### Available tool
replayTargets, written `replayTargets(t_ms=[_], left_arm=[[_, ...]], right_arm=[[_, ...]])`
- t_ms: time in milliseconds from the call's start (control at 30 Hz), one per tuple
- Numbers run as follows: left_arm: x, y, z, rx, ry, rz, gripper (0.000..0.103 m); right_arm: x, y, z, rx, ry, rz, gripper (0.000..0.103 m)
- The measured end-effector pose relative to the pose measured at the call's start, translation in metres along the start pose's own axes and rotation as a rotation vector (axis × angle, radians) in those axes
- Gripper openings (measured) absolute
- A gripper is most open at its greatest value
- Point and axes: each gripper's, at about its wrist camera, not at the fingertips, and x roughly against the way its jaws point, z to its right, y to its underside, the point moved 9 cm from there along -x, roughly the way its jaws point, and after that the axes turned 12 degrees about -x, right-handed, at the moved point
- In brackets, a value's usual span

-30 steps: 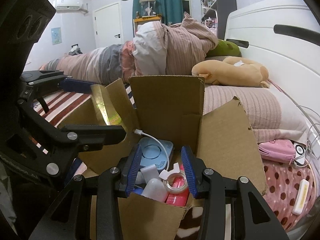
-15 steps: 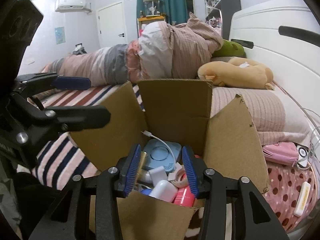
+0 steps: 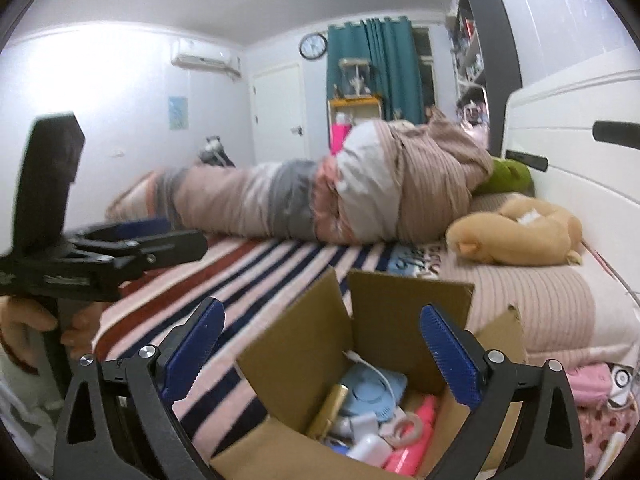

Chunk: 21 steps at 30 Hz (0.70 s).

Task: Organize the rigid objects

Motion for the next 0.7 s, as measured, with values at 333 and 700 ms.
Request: replayTargets(t_ms=[333, 700], left_arm=[[-0.002, 0.018, -0.018, 0.024, -0.04, -0.018, 0.102], [0.0, 0.017, -0.015, 0.017, -0.052, -0.016, 0.102]], right_arm=[[-0.011, 0.005, -0.003, -0.022, -0.012, -0.021, 0.099], [-0.009, 0.003, -0.003, -0.024, -0.013, -0.019, 0.099]])
